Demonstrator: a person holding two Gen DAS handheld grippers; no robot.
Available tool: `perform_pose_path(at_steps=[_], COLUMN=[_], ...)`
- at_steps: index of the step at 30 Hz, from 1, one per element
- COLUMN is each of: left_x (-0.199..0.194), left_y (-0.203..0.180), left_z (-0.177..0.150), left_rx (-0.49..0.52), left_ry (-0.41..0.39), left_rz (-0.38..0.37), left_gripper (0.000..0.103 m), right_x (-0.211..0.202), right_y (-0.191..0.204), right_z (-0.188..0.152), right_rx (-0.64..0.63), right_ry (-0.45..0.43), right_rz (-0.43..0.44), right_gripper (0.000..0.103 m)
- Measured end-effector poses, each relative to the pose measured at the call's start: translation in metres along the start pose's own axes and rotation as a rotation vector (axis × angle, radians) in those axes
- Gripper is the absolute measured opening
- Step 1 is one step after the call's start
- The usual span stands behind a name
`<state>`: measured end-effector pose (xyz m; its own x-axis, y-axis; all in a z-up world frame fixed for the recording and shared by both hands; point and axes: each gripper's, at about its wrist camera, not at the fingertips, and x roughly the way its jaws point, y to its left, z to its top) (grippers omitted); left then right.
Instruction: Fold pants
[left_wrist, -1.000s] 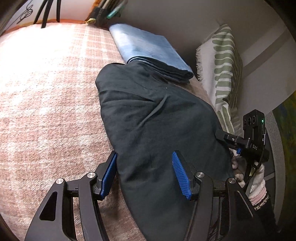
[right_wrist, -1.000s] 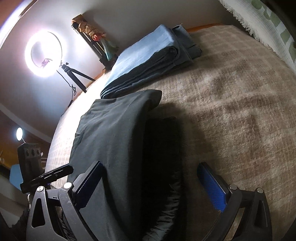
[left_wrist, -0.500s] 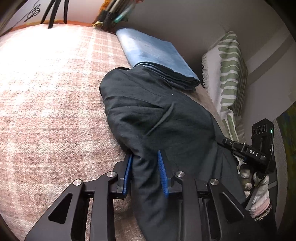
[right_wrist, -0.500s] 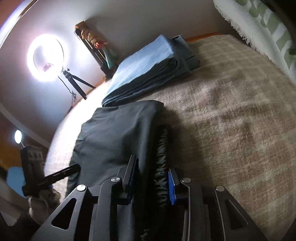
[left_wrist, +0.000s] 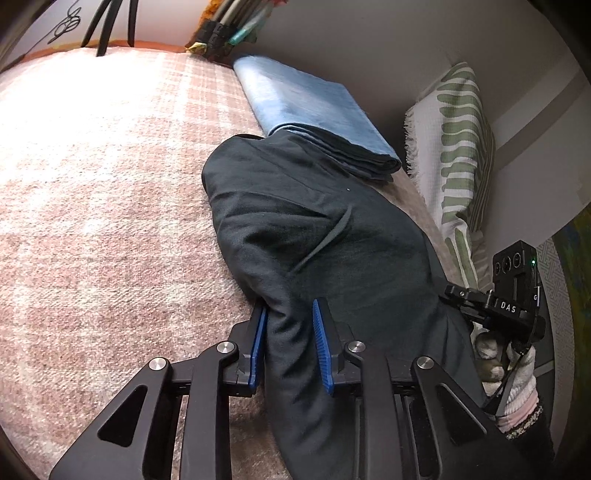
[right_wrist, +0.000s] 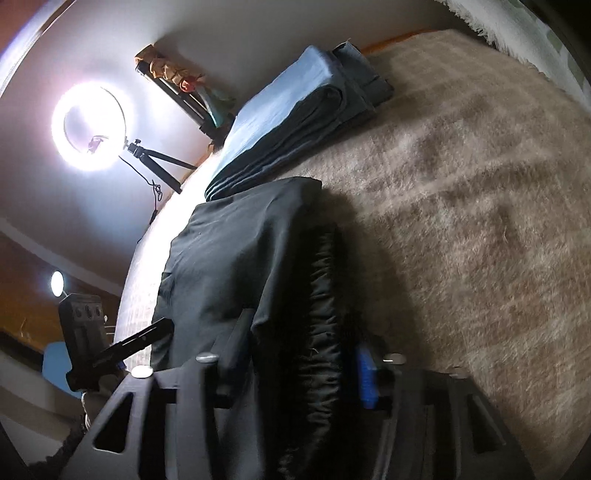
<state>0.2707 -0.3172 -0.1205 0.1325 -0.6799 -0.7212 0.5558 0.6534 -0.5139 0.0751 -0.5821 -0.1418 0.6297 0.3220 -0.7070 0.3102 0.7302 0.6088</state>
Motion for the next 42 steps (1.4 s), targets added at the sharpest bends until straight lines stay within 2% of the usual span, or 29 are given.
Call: perform_pose_path(at_steps=[2, 5, 6, 8, 10, 12, 13, 14, 15, 16, 17, 22, 24, 27, 31, 36, 42], left_x=[0.001, 0.0, 0.0, 0.0, -0.001, 0.0, 0.0, 0.0, 0.0, 0.0, -0.001, -0.013, -0.018, -0.028, -0.043, -0.055, -0.071], left_y=[0.0, 0.0, 0.0, 0.0, 0.001, 0.001, 0.003, 0.004, 0.005, 0.005, 0.006, 0.001, -0.003, -0.009, -0.014, -0.021, -0.031], left_z=[0.001, 0.001, 0.001, 0.001, 0.001, 0.001, 0.001, 0.002, 0.003, 0.003, 0.003, 0.004, 0.004, 0.005, 0.007, 0.011, 0.036], left_rx=[-0.001, -0.006, -0.006, -0.005, -0.005, -0.009, -0.023, -0.031, -0.039, -0.041, -0.044, -0.031, -0.015, 0.014, 0.038, 0.082, 0.103], left_ry=[-0.002, -0.003, -0.003, -0.002, -0.002, 0.001, -0.003, -0.005, -0.007, -0.01, -0.012, -0.059, -0.075, -0.103, -0.14, -0.175, -0.215], left_rz=[0.003, 0.002, 0.001, 0.004, 0.004, 0.001, -0.006, -0.011, -0.011, -0.007, -0.008, 0.012, 0.02, 0.016, -0.008, -0.012, -0.03], left_gripper=[0.021, 0.02, 0.02, 0.02, 0.02, 0.02, 0.02, 0.02, 0.019, 0.016, 0.014, 0.008, 0.007, 0.007, 0.006, 0.005, 0.005], right_x=[-0.006, -0.013, -0.012, -0.004, 0.004, 0.007, 0.008, 0.008, 0.007, 0.003, -0.001, -0.015, -0.024, -0.034, -0.041, -0.051, -0.067], right_y=[0.005, 0.009, 0.009, 0.008, 0.007, 0.01, 0.011, 0.011, 0.01, 0.01, 0.012, 0.056, 0.071, 0.087, 0.11, 0.125, 0.147], right_z=[-0.002, -0.003, -0.003, -0.003, -0.003, -0.003, -0.003, -0.003, -0.003, -0.004, -0.004, -0.014, -0.015, -0.016, -0.017, -0.015, 0.0], right_rx=[-0.011, -0.021, -0.024, -0.009, -0.012, -0.043, -0.044, -0.03, -0.014, 0.007, 0.015, -0.084, -0.112, -0.129, -0.179, -0.21, -0.256], right_ry=[-0.016, -0.038, -0.033, -0.001, 0.026, 0.028, 0.031, 0.03, 0.022, 0.002, -0.012, -0.085, -0.117, -0.154, -0.188, -0.227, -0.293], right_rz=[0.004, 0.023, 0.014, 0.007, 0.04, 0.034, 0.024, 0.019, 0.021, 0.011, 0.004, -0.131, -0.152, -0.155, -0.209, -0.214, -0.216], right_gripper=[0.031, 0.028, 0.031, 0.055, 0.067, 0.068, 0.061, 0.049, 0.043, 0.029, 0.025, 0.021, 0.02, 0.019, 0.019, 0.019, 0.019])
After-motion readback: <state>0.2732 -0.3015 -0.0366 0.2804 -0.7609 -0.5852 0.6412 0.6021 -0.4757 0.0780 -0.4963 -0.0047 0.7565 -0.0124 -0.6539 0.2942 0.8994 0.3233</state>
